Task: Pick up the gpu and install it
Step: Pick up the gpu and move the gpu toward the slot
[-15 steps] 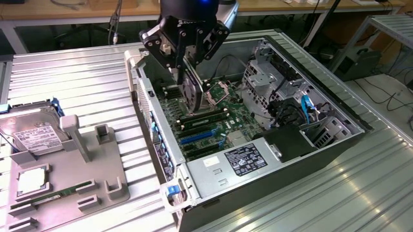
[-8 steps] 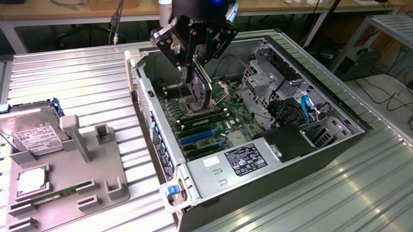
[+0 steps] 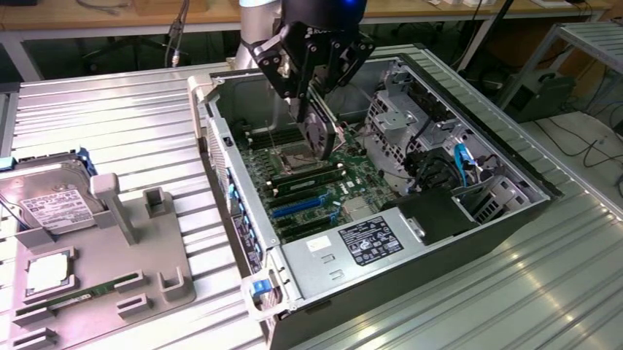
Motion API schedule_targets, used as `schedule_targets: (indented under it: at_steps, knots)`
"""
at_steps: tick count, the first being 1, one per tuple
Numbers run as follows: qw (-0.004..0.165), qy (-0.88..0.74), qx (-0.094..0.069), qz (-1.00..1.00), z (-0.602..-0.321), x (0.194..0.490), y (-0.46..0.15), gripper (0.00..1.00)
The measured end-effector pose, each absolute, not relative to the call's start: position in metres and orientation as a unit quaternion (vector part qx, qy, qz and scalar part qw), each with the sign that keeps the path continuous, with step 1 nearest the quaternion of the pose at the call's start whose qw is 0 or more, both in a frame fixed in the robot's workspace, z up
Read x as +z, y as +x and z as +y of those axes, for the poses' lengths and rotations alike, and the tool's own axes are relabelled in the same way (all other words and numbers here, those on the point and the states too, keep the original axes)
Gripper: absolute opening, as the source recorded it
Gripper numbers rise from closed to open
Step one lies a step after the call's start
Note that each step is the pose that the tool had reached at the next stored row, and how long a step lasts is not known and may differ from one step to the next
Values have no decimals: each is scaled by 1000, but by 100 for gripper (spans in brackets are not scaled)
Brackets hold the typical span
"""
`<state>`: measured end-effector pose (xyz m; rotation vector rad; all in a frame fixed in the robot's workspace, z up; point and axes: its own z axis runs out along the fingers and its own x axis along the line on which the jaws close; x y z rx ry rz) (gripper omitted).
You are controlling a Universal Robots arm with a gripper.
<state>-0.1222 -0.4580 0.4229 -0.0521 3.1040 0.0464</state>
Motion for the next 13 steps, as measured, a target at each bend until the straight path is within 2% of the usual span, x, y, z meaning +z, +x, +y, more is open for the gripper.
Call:
schedule_targets:
  at_steps: [13]
  knots:
    - [18, -15, 15, 1000, -458, 422, -94, 29]
